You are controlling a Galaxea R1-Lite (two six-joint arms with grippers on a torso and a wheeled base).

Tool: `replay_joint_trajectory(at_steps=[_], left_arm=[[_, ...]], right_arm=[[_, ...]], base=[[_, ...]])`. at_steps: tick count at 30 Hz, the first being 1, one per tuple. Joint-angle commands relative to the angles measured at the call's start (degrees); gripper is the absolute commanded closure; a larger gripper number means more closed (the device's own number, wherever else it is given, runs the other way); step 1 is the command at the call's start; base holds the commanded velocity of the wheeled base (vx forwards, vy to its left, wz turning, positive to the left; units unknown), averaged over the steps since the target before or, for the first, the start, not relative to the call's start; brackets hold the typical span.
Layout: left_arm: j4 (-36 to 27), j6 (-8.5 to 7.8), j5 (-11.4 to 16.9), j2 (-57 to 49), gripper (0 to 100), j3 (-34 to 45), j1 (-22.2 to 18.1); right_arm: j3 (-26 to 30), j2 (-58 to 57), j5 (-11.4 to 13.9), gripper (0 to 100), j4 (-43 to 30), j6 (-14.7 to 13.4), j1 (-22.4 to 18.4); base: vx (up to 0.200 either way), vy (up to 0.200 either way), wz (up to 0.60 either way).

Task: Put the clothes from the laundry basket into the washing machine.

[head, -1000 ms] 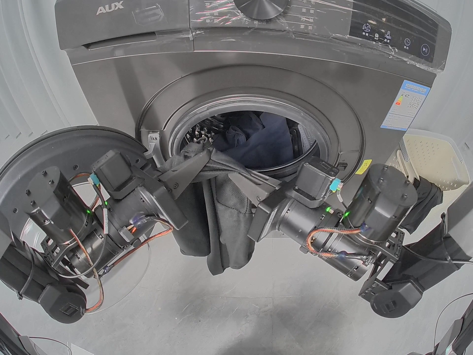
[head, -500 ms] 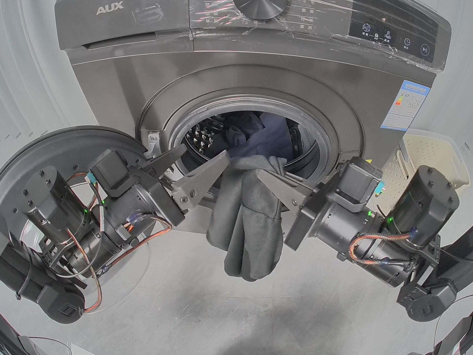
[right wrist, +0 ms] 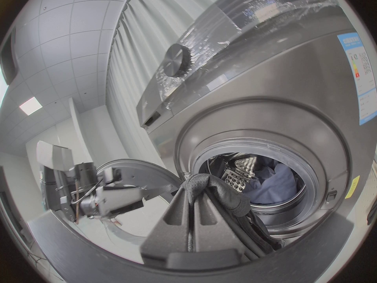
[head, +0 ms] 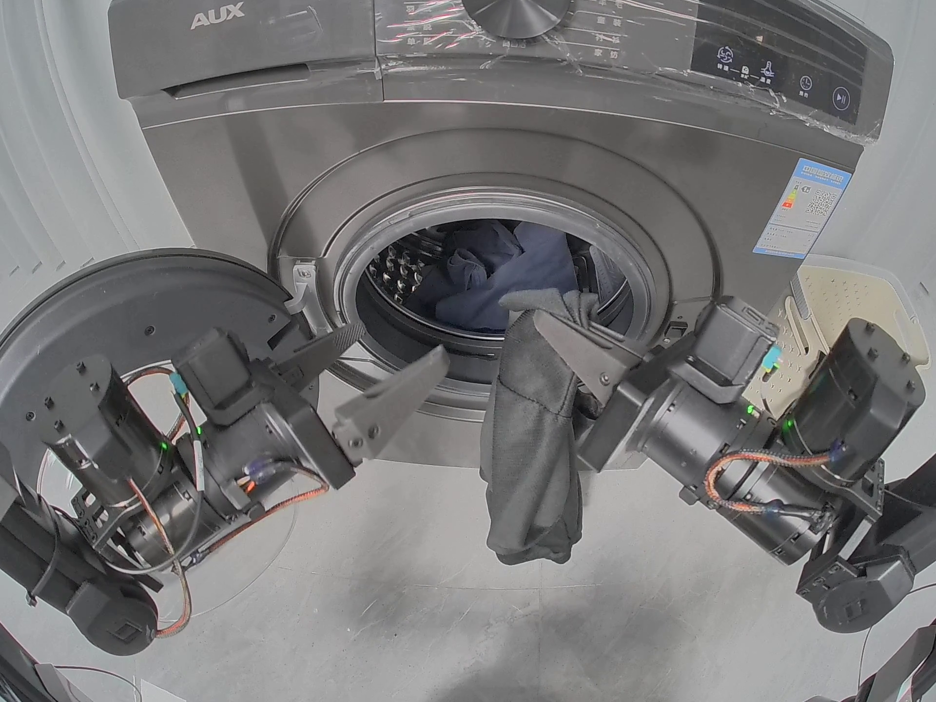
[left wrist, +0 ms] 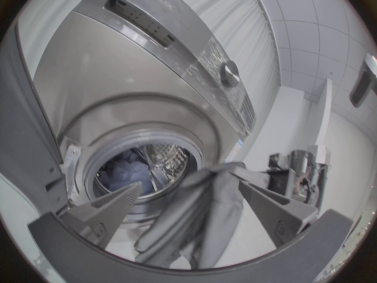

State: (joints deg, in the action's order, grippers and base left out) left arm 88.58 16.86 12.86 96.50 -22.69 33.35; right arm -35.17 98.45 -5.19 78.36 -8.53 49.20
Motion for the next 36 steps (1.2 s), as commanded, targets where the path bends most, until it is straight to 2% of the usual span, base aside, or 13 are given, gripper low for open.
replay_joint_trajectory(at_steps=[1, 4, 5, 6, 7, 10, 12, 13, 15, 25, 32, 33, 36], left_arm=[[0.02, -1.83, 3.40, -1.14, 0, 4.93, 2.33], [0.02, -4.47, 4.19, -1.05, 0, 7.22, 5.05], [0.02, -4.47, 4.19, -1.05, 0, 7.22, 5.05], [-0.07, -5.52, 3.75, -0.26, 0, 7.66, 6.72], [-0.25, -5.70, 3.75, 0.53, 0, 7.66, 7.25], [-0.42, -6.58, 3.40, 3.69, 0, 6.43, 7.96], [-0.69, -8.33, 2.87, 6.33, 0, 4.58, 7.96], [-0.69, -8.33, 2.87, 6.33, 0, 4.58, 7.96], [-0.25, -10.00, 1.99, 10.20, 0, 2.82, 7.34], [-0.86, -11.32, -2.75, 16.79, 0, -9.57, 5.49], [-0.51, -11.32, -5.48, 17.49, 0, -12.91, 5.05], [-0.42, -11.32, -6.01, 17.49, 100, -13.17, 4.97], [-0.42, -11.41, -6.80, 17.41, 100, -13.17, 4.88]], right_arm=[[-3.15, 4.64, -1.93, 100, -0.31, -1.49, 0.19], [-3.94, 6.40, -4.30, 100, -0.58, -2.80, 0.98], [-3.94, 6.40, -4.30, 100, -0.58, -2.80, 0.98], [-4.47, 6.84, -5.09, 100, -0.75, -3.86, 1.60], [-4.82, 6.93, -5.18, 100, -0.84, -4.39, 1.69], [-5.08, 7.28, -5.53, 100, -0.67, -5.70, 1.86], [-5.44, 7.19, -5.79, 100, -0.75, -5.97, 1.86], [-5.44, 7.19, -5.79, 100, -0.75, -5.97, 1.86], [-6.49, 7.02, -5.97, 100, -0.75, -5.97, 2.13], [-5.96, 5.61, -6.23, 100, -0.58, -6.06, 3.45], [-5.88, 5.44, -6.67, 100, -0.58, -6.06, 3.45], [-5.88, 5.44, -6.67, 100, -0.58, -6.06, 3.45], [-5.96, 5.44, -6.67, 100, -0.49, -6.06, 3.45]], base=[[0.000, 0.000, 0.00], [0.000, 0.000, 0.00], [0.000, 0.000, 0.00], [0.000, 0.000, 0.00], [0.000, 0.000, 0.00], [0.000, 0.000, 0.00], [0.000, 0.000, 0.00], [0.000, 0.000, 0.00], [0.000, 0.000, 0.00], [0.000, 0.000, 0.00], [0.000, 0.000, 0.00], [0.000, 0.000, 0.00], [0.000, 0.000, 0.00]])
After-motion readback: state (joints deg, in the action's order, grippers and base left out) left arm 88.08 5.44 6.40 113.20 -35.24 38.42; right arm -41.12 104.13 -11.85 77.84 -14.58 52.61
